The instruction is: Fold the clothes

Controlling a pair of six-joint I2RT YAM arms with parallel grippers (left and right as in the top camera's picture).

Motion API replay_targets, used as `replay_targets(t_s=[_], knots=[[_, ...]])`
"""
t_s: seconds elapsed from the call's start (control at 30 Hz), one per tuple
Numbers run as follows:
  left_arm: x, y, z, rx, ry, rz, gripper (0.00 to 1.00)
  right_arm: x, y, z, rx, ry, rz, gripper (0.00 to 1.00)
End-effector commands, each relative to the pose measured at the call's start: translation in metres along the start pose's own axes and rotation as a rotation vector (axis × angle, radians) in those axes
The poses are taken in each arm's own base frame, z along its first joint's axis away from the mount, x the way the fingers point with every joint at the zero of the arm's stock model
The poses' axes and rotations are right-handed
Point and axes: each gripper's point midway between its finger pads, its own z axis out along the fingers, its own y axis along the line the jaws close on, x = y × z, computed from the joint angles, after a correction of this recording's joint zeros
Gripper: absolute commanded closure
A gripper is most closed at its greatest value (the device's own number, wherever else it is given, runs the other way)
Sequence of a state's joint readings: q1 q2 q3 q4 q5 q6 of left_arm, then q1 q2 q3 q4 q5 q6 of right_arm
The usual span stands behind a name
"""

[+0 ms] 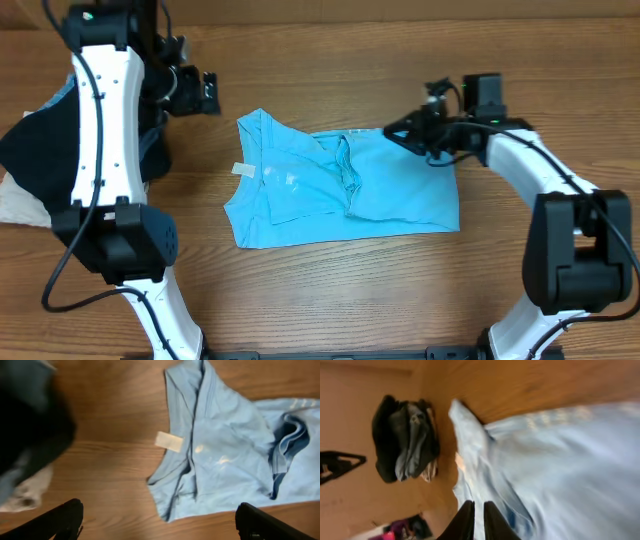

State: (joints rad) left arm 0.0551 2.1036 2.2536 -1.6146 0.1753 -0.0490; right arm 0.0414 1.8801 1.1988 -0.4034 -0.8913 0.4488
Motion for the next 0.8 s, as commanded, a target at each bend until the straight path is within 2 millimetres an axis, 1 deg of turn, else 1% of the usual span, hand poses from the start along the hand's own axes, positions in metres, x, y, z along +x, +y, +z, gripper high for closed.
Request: replay_targets(t_s=[0.0,0.07,0.13,0.17,0.27,0.4,0.47,0.5,0.67,0.73,0.77], knots=[[0.02,-0.012,0.055,0.11,0.12,-0.083,0.0,-0.002,-0.009,-0.022,0.055,-0.017,-0.078,0.76],[0.031,-0.013,0.09,0.143,0.167,-0.12,0.0,-0.002,-0.03,-0.036,0.115,-0.022,-0.051,0.68],[0.042,-0.014,0.118,0.173,0.198,-0.152,0.0,0.0,-0.045,-0.048,0.148,-0.023,-0.017,0.52],[0.046,-0.014,0.128,0.184,0.203,-0.161,0.0,0.001,-0.049,-0.053,0.154,-0.022,-0.011,0.47],[0.054,-0.014,0.155,0.205,0.2,-0.159,0.0,0.001,-0.06,-0.066,0.166,-0.029,0.016,0.38],[0.062,-0.023,0.188,0.232,0.165,-0.096,0.01,-0.002,-0.066,-0.074,0.17,-0.044,0.042,0.37],[0.069,-0.037,0.201,0.284,0.154,-0.012,0.11,-0.001,-0.066,-0.074,0.17,-0.044,0.043,0.37],[0.073,-0.042,0.206,0.295,0.153,0.013,0.12,-0.001,-0.066,-0.074,0.171,-0.042,0.045,0.37],[0.091,-0.054,0.226,0.296,0.161,0.063,0.09,0.0,-0.066,-0.074,0.171,-0.039,0.049,0.37],[0.096,-0.054,0.231,0.297,0.17,0.065,0.11,0.0,-0.067,-0.074,0.171,-0.038,0.052,0.38],[0.097,-0.055,0.231,0.303,0.175,0.065,0.15,0.0,-0.067,-0.074,0.171,-0.038,0.052,0.38]])
